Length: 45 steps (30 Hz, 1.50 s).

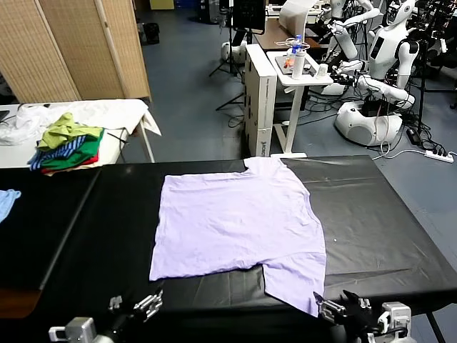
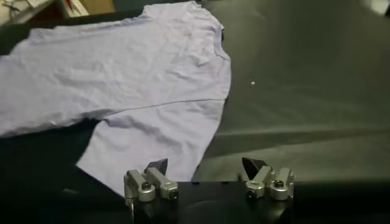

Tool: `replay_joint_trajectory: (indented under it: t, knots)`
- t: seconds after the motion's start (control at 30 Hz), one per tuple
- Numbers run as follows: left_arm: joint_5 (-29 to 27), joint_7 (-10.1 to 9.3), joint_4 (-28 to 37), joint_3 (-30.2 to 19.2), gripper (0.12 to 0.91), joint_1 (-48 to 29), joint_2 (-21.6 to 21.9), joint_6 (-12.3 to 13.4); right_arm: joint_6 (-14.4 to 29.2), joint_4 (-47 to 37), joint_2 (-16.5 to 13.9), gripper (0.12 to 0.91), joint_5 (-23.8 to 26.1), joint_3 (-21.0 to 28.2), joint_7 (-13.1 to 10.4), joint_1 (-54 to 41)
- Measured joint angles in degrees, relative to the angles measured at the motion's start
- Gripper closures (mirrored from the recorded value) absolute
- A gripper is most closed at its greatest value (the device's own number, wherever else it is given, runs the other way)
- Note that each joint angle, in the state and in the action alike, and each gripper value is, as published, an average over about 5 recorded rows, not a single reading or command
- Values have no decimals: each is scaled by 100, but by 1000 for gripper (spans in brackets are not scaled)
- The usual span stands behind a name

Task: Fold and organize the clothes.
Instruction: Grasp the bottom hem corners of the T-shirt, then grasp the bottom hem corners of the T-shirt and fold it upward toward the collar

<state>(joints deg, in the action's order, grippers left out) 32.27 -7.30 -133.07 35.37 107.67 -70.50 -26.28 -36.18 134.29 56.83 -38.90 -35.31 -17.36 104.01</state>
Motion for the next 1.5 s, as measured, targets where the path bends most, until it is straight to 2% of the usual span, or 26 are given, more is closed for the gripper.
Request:
replay_joint_trajectory:
  t: [0.07, 0.23, 0.33, 0.43, 0.57, 0.67, 0.77, 0.93, 1.13, 1.27, 1.5]
  knots:
    - [-15, -18, 37, -17, 123, -39, -16, 4, -4, -21, 13, 141, 14, 37, 3, -17]
    - [-66, -72, 244, -78, 128, -229, -83, 46, -21, -117, 83, 288, 54, 156, 12, -45]
    - [-80, -72, 368, -87, 203, -315, -98, 78, -25, -136, 116, 376, 61, 176, 22, -21]
    - [-94, -74, 484, -91, 355, -388, -105, 94, -16, -162, 136, 510, 68, 187, 36, 3]
    - [-118, -74, 568, -115, 602, -433, -123, 115, -4, -171, 150, 759, 72, 197, 64, 20]
    - [-134, -68, 580, -141, 781, -431, -137, 119, -2, -131, 148, 871, 70, 182, 53, 50]
    - [-149, -62, 565, -160, 878, -404, -153, 116, -34, -21, 134, 885, 65, 128, -30, 139]
    - [-218, -75, 468, -157, 884, -298, -182, 117, -185, 297, 126, 885, 63, 23, -247, 457]
    - [-263, -176, 231, -19, 884, -30, -166, 137, -223, 669, 168, 885, 92, -32, -297, 979]
    - [-306, -231, -9, 96, 884, 307, -174, 164, -73, 750, 158, 885, 63, -67, -180, 1071]
    - [-346, -315, -402, 211, 884, 699, -228, 300, 794, 591, -28, 885, -70, -92, 318, 599]
